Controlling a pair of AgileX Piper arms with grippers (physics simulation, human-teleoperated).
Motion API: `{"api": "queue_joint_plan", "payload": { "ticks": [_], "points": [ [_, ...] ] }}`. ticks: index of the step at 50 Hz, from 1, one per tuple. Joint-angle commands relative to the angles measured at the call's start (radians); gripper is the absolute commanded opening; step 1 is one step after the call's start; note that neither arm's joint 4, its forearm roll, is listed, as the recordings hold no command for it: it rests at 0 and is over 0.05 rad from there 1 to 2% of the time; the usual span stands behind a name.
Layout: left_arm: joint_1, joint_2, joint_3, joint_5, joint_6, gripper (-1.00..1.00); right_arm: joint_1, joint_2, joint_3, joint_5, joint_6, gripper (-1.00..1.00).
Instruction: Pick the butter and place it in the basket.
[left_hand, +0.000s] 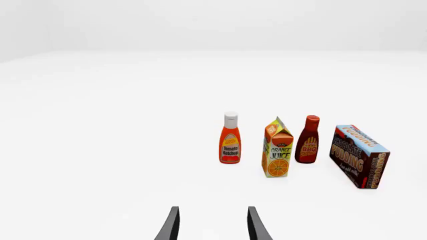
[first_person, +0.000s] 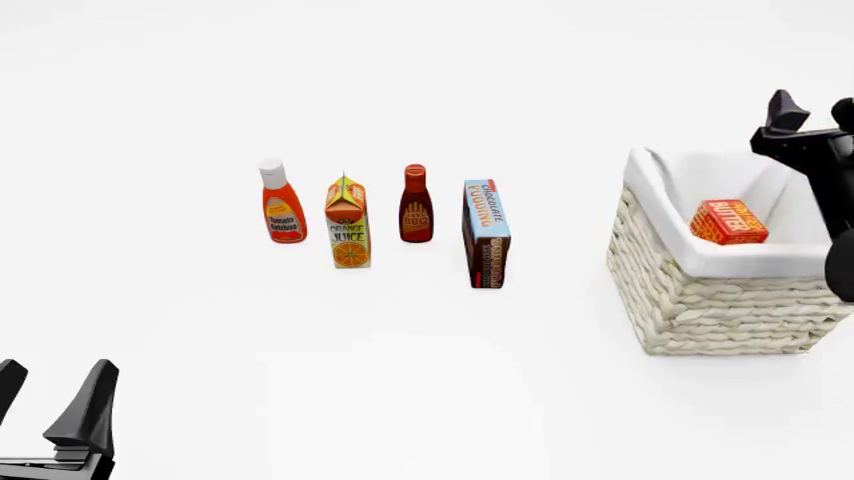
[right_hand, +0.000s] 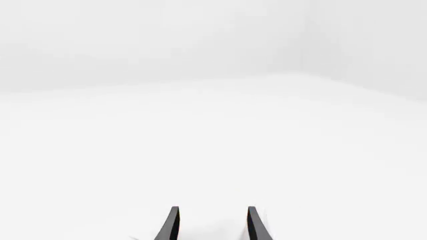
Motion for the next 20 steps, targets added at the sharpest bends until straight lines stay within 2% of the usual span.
{"api": "queue_joint_plan", "payload": {
  "ticks": [1,10,14,19,20],
  "points": [
    [0.000,0.000,0.000,0.000,0.000,1.00,0.031,-0.180,0.033,0.104,-0.008,1.00],
    [0.000,0.000,0.000,0.000,0.000,1.00,0.079,-0.320,0.094,0.182,0.001,1.00],
    [0.000,0.000,0.000,0.000,0.000,1.00,0.142,-0.411,0.159,0.214,0.013,1.00],
    [0.000,0.000,0.000,0.000,0.000,1.00,0.196,-0.504,0.231,0.239,0.044,1.00],
    [0.000,0.000,0.000,0.000,0.000,1.00,0.200,-0.538,0.259,0.243,0.081,1.00]
  ]
}}
